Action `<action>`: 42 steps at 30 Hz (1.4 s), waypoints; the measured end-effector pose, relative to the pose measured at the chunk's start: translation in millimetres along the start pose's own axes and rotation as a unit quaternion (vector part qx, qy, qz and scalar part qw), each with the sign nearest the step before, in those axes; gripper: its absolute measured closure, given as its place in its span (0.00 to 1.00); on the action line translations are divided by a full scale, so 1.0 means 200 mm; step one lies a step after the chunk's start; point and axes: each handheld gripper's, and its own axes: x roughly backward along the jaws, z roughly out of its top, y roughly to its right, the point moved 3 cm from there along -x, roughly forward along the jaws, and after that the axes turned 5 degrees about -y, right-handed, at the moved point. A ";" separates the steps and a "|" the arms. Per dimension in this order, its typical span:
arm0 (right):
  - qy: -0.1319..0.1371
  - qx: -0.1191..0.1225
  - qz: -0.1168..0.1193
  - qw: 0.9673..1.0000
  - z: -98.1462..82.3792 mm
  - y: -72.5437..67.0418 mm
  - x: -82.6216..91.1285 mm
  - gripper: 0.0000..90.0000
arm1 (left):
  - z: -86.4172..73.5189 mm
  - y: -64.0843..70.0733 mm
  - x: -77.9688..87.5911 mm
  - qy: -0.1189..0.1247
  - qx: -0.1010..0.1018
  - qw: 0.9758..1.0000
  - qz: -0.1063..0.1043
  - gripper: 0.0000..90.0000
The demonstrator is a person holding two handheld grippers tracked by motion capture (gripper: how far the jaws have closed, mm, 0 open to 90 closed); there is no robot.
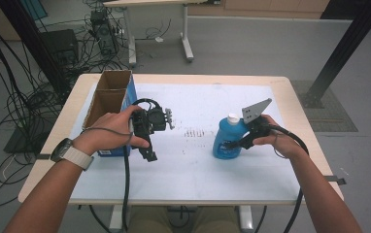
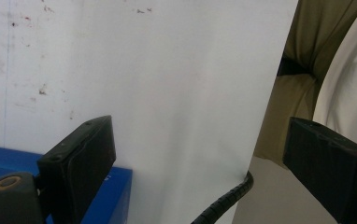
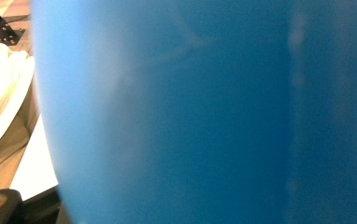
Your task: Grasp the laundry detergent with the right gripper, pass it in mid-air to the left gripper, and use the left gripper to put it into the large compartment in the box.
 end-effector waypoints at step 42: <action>0.002 -0.001 0.001 1.000 0.00 0.00 0.00 0.48 | 0.00 -0.01 0.01 0.005 0.002 1.000 0.003 0.11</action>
